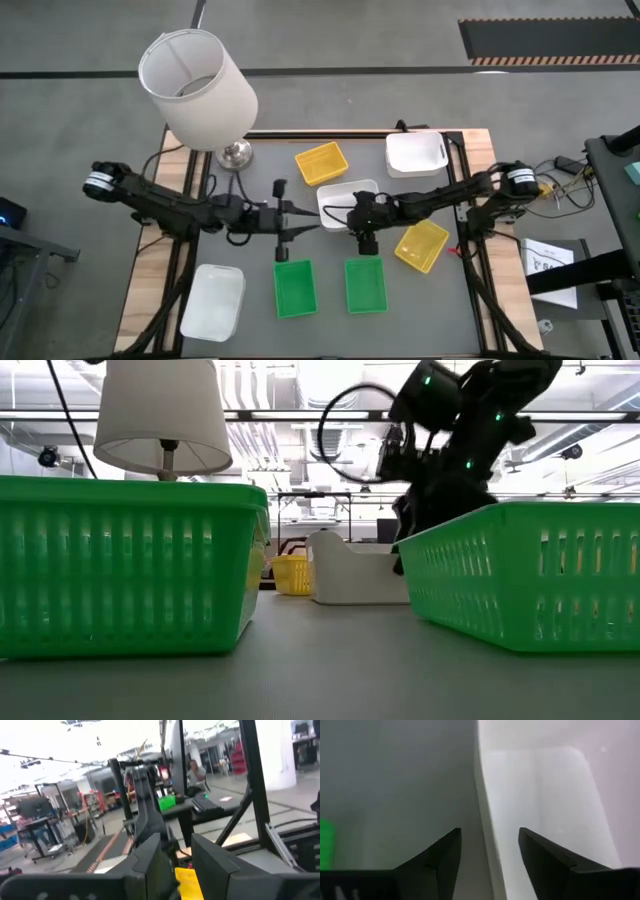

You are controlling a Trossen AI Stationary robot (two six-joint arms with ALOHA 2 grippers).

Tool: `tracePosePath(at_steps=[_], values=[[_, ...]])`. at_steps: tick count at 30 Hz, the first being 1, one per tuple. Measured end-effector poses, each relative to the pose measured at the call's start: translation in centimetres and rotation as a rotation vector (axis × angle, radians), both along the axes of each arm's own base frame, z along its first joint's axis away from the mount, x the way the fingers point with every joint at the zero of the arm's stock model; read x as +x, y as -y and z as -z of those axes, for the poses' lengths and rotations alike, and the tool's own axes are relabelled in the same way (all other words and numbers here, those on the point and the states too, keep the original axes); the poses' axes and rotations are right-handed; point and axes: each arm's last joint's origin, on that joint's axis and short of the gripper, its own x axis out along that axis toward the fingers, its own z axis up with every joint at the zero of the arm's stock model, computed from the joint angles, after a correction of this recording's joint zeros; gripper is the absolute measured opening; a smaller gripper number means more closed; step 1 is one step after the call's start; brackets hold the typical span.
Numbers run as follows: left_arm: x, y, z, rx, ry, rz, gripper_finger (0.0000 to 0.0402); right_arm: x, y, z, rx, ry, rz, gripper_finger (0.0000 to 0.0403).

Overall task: Stack baskets by color
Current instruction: Stack the middle white bin on the top white bin

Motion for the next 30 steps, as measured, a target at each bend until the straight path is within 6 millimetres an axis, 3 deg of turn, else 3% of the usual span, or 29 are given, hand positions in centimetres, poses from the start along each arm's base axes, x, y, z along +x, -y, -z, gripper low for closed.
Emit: tracePosePath(at_steps=[4,9,11,15,21,25,30], values=[[-1.4,-0.3,-0.6,-0.017,0.071,0.0,0.0092,0.2,0.2,1.1,-0.02,-0.035,-0.02,0.0139],[-2.6,-0.5,-1.8,-0.039,0.127,0.009,0.0092,0.3,0.1,1.2,-0.028,-0.036,-0.034,0.0029],[-2.8,-0.5,-1.6,-0.038,0.119,0.013,0.0092,0.1,0.0,0.6,-0.035,-0.025,-0.048,0.0017],[-3.0,-0.3,-1.5,-0.037,0.113,0.022,0.0092,-0.4,-0.3,-2.3,-0.034,-0.014,-0.063,0.001],[-3.1,0.0,-1.4,-0.037,0.112,0.033,0.0092,-2.6,0.1,-8.6,-0.083,-0.016,-0.116,0.0009],[-3.1,0.0,-1.4,-0.036,0.111,0.034,0.0092,-5.1,1.5,-12.3,-0.14,0.01,-0.142,0.0009],[-3.1,0.0,-1.4,-0.036,0.112,0.034,0.0092,-8.8,4.5,-14.6,-0.234,0.025,-0.117,0.0009]])
